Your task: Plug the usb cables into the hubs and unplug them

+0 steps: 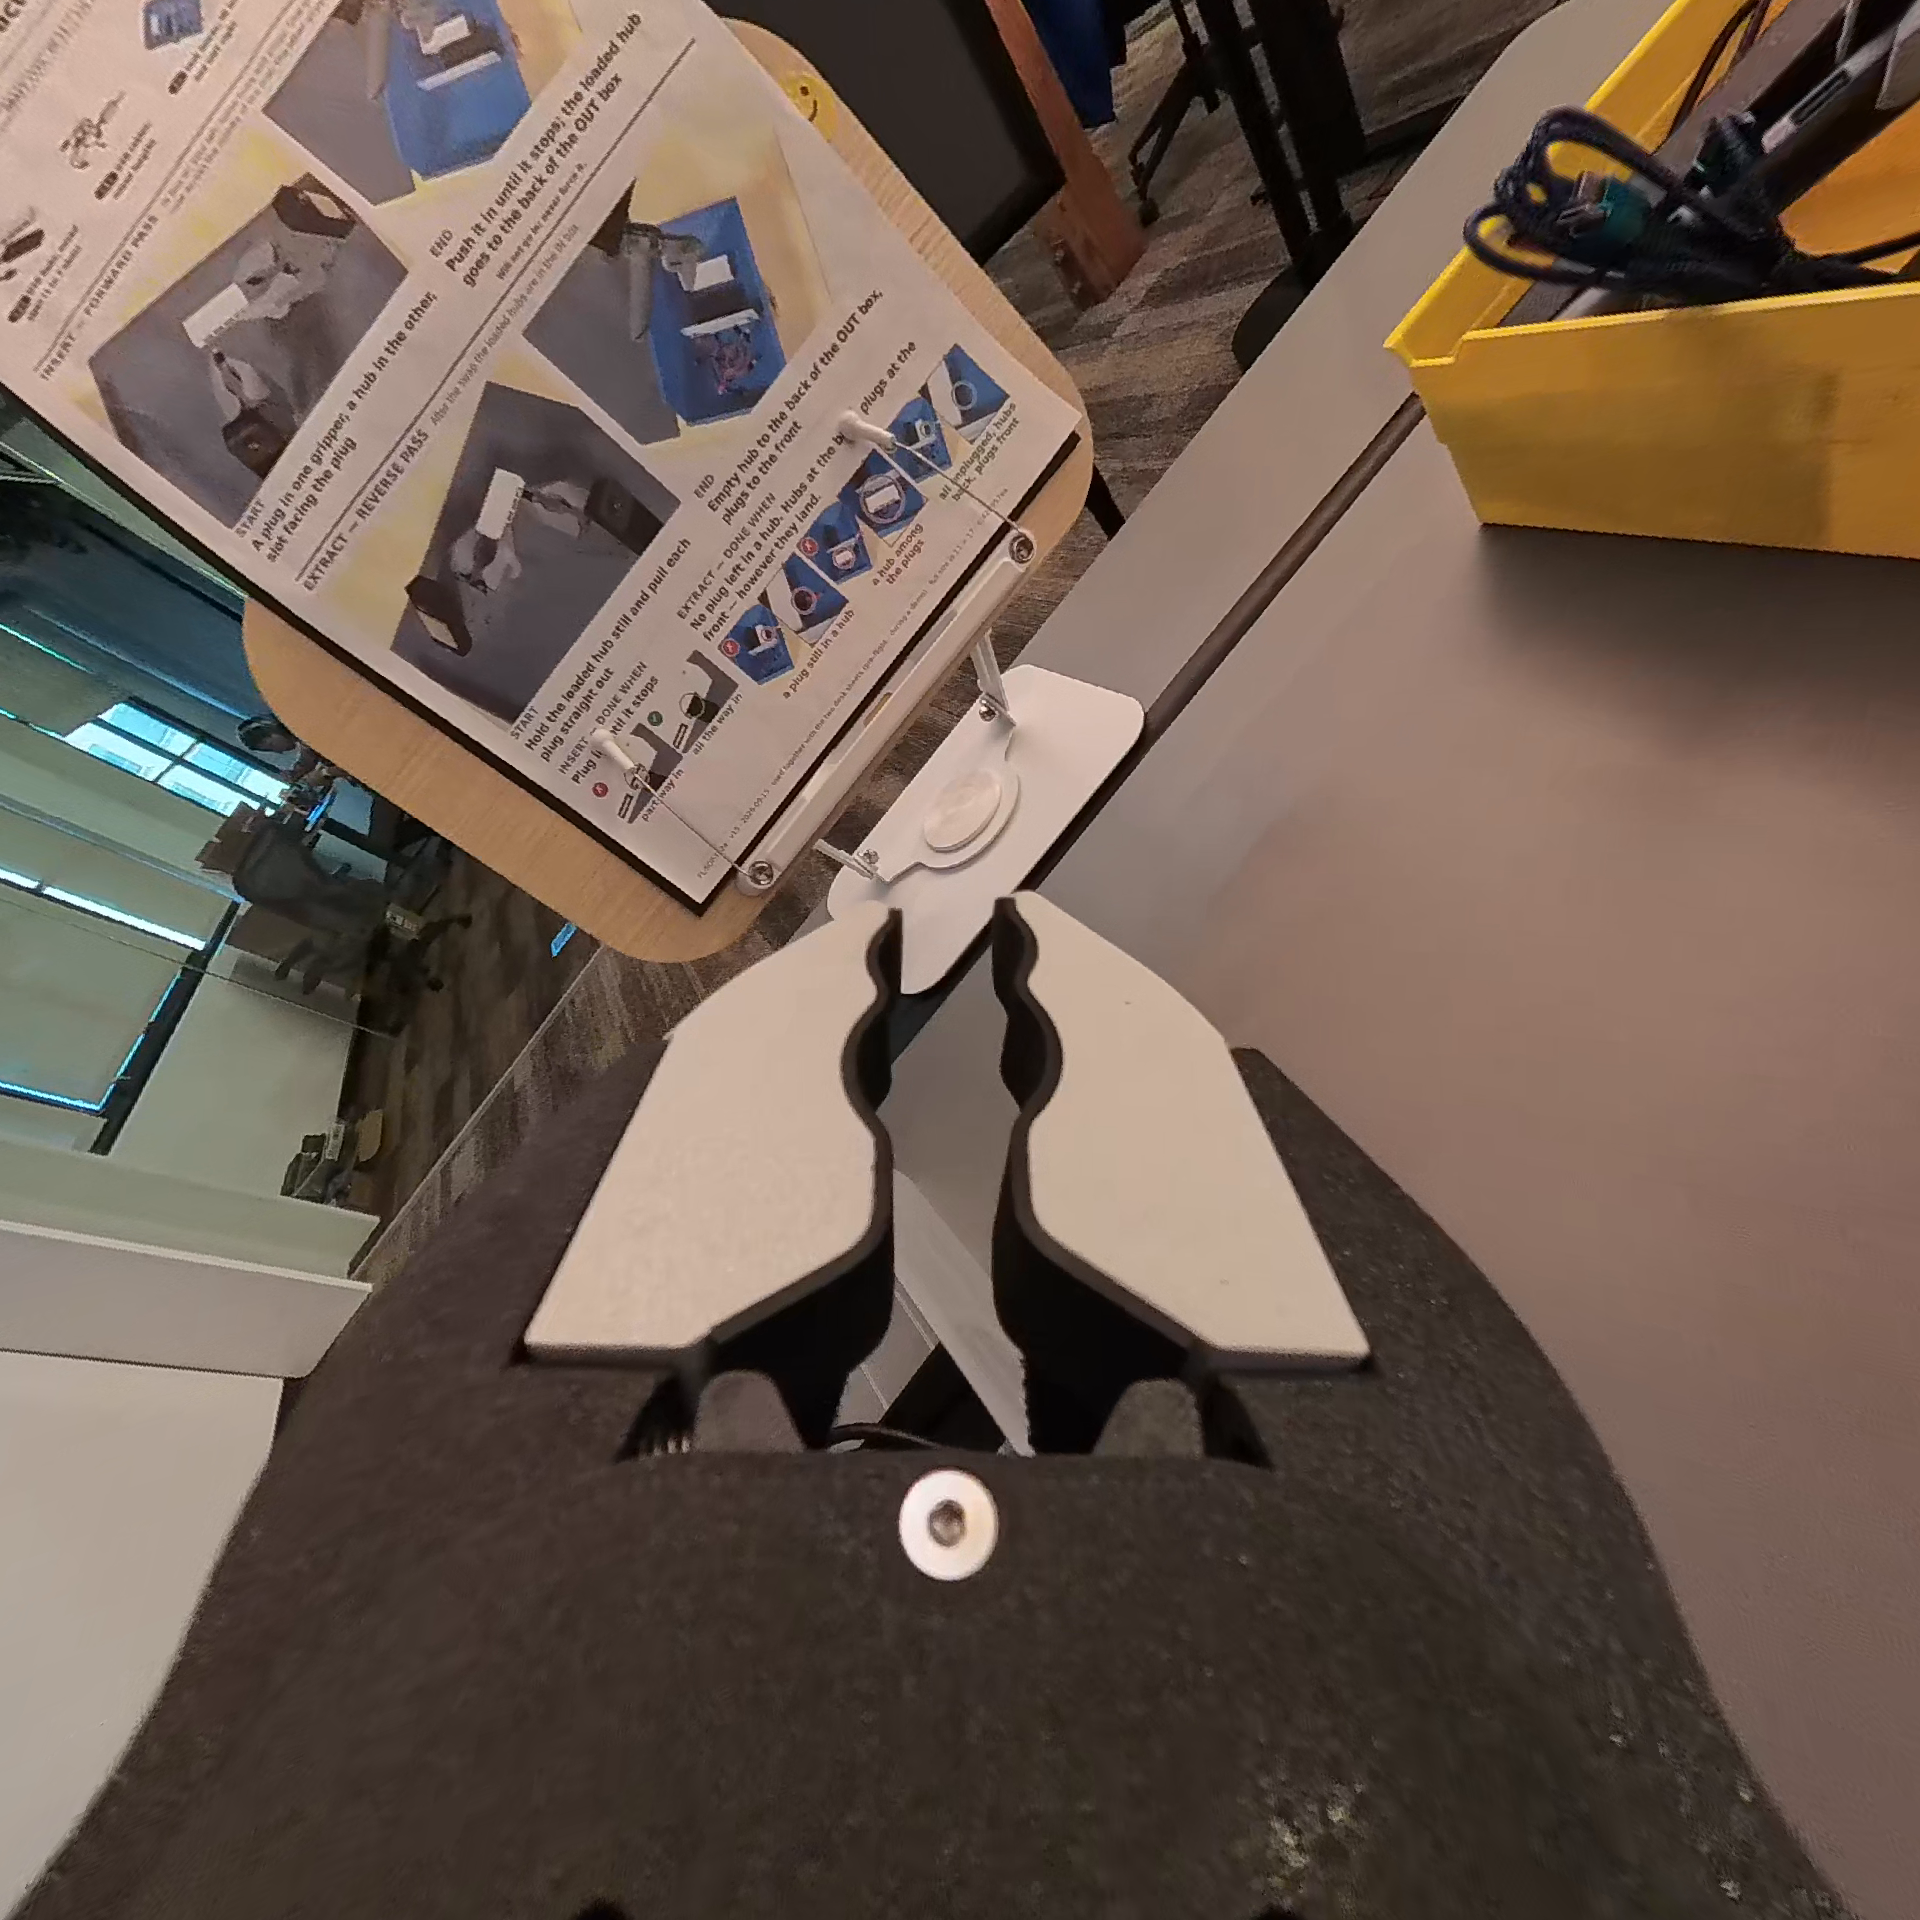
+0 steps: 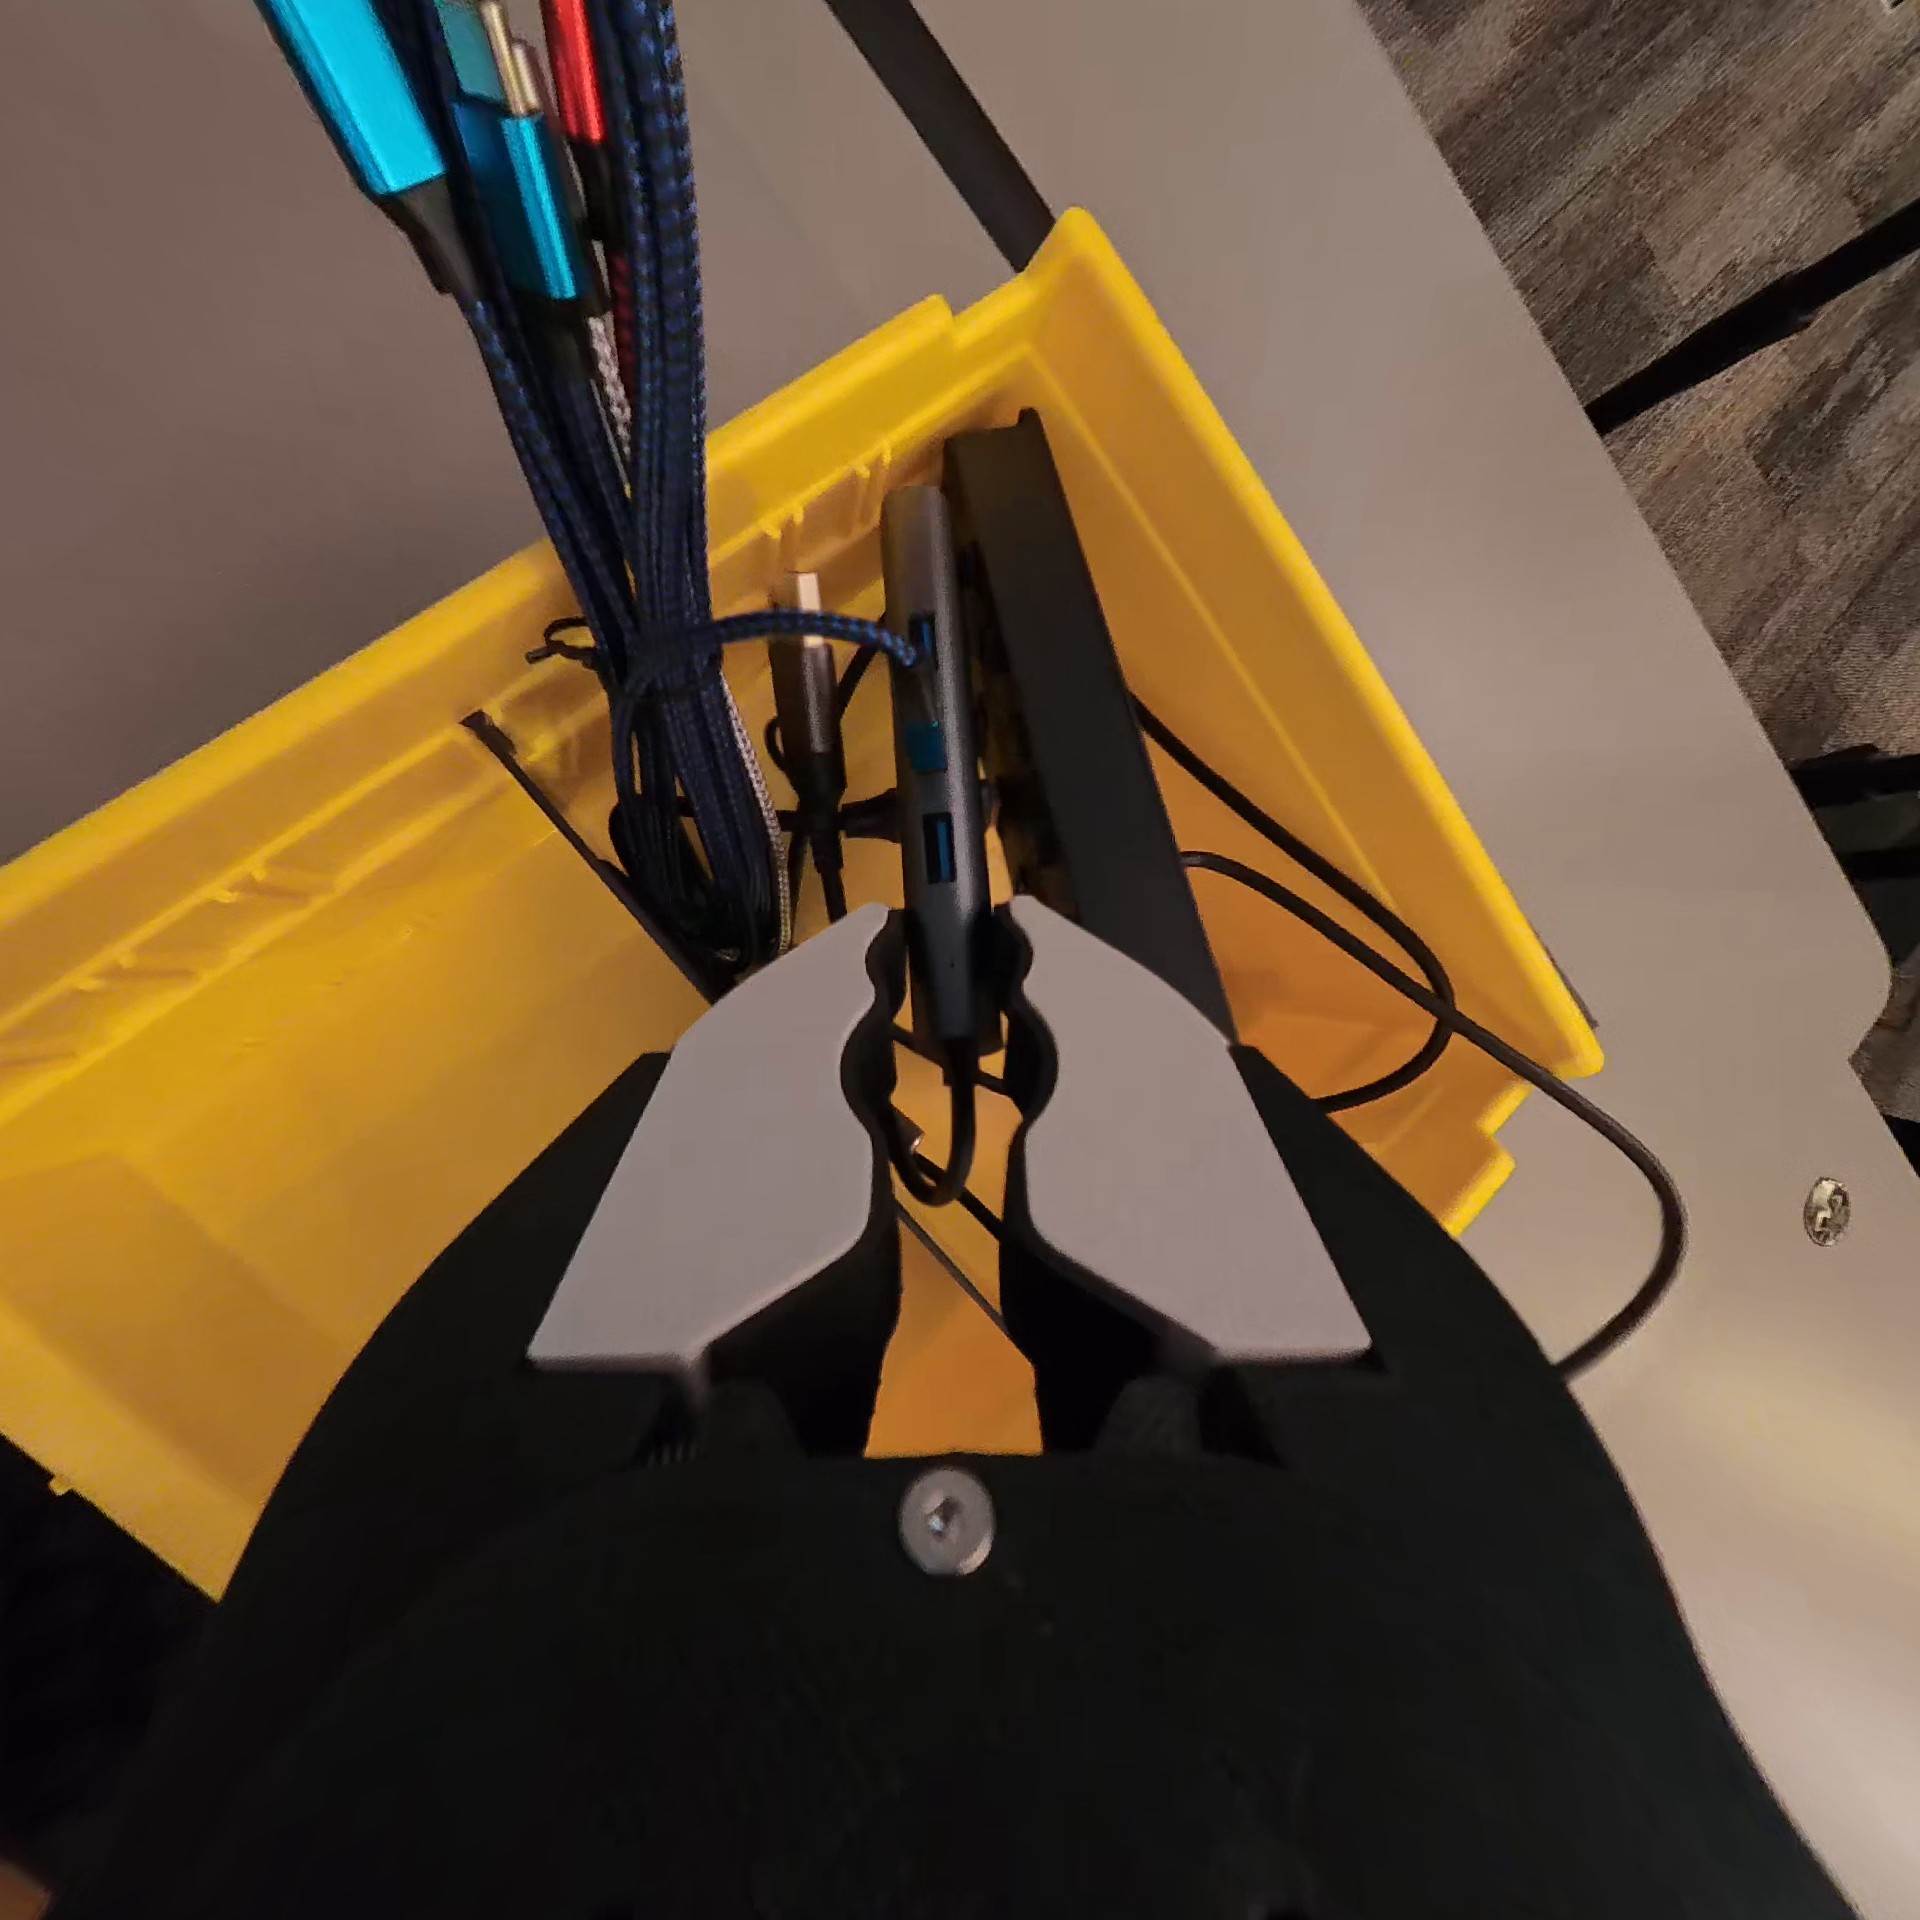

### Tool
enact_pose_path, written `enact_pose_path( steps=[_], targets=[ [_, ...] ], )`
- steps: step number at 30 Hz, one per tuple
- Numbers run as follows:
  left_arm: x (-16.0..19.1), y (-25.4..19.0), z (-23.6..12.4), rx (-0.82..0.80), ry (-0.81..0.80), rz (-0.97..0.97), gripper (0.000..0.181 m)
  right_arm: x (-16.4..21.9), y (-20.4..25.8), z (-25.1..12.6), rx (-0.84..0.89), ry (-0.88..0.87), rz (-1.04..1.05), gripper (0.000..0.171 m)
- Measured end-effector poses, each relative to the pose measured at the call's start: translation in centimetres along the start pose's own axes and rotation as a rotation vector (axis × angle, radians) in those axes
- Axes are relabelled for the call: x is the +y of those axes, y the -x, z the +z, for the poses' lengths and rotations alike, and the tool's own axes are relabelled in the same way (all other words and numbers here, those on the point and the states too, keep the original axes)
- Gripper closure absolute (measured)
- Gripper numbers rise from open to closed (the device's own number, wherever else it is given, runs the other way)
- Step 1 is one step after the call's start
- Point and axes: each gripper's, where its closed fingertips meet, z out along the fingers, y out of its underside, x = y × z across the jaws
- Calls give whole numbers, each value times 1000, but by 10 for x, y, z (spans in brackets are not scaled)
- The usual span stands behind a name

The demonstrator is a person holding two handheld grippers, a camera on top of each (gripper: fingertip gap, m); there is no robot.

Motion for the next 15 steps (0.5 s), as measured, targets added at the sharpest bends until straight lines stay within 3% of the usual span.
enact_pose_path(
  steps=[8, 12, 15],
  targets=[
    [2, -5, 3, 17, 8, 11, 165, 17, 10, -2, -59, 107, 48, 151],
    [0, -2, 0, 39, -13, -18, 164, 7, 7, -39, -18, 6, 70, 150],
    [-2, 11, -9, 20, -37, -40, 164, -4, -18, -79, 156, -138, 126, 148]
  ],
)
